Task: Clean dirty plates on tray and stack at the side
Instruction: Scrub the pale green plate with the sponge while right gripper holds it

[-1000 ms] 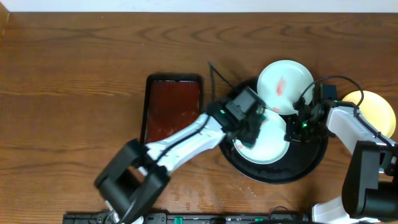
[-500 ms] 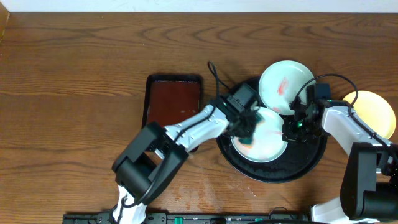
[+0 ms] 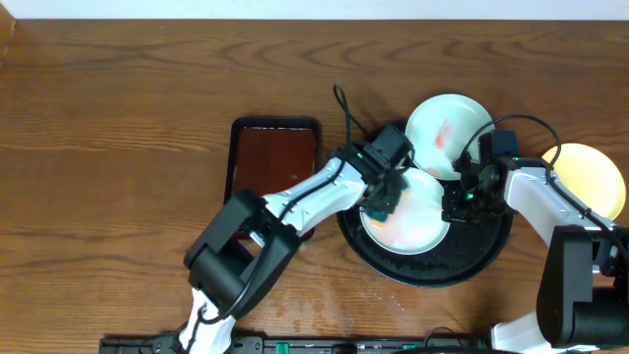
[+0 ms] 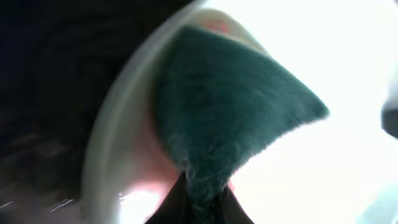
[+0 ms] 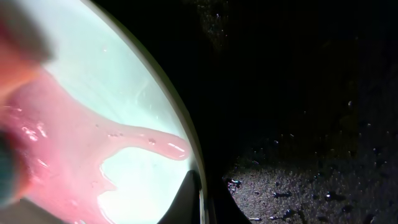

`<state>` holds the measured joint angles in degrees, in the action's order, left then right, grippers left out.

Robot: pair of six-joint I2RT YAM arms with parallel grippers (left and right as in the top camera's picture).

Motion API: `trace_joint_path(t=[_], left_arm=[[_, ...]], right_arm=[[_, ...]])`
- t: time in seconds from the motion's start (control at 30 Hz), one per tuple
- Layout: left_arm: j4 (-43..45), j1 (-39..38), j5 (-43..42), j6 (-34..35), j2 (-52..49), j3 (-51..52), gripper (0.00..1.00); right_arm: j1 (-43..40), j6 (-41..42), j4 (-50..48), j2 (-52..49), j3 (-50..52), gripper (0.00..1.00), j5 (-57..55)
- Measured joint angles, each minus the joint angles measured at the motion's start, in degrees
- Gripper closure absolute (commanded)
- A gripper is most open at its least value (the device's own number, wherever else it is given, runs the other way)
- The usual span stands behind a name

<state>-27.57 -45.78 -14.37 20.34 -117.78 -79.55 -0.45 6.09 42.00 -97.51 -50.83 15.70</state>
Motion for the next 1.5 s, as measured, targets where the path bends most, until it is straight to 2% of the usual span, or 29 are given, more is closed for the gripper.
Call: trace_joint_path(t=[0.3,0.43,0.63,0.93,1.1,1.27,1.5], left_arm=[[5.03,-2.67,-2.67,-5.33,-1.53,-0.66,0.93],[9.94,-4.35,-4.55,-6.73,-2.6,-0.76,0.93],[12.0,-4.59,-5.66,-7.41,-2.97,-0.76,0.93],[13.51,-5.11,0.57,-10.97,-3.19,-0.76,0.93],[13.55,-1.92,1.46,-12.31,-3.19,-0.85,0.93],[9.2,3.82,3.74,-13.14,-3.04,-2.08,0.92],[-8.2,4.81,7.3,-12.37,-2.43,-6.34,0.93]], right_arm=[[0.0,0.02,-0.02,0.02,0.0,0.99,-0.02],[0.0,0.02,-0.02,0.02,0.0,0.99,-0.02],[0.0,0.02,-0.02,0.02,0.0,0.99,-0.02],[0.0,0.46,-0.07,0.02,0.0,0.99,0.02],[0.09,0.79,-0.48,-0.02,0.0,0.99,0.63],[0.15,1.09,-0.55,-0.15,0.0,0.99,1.33],[0.35,1.07,-1.46,-0.37,-0.07,0.99,2.47]])
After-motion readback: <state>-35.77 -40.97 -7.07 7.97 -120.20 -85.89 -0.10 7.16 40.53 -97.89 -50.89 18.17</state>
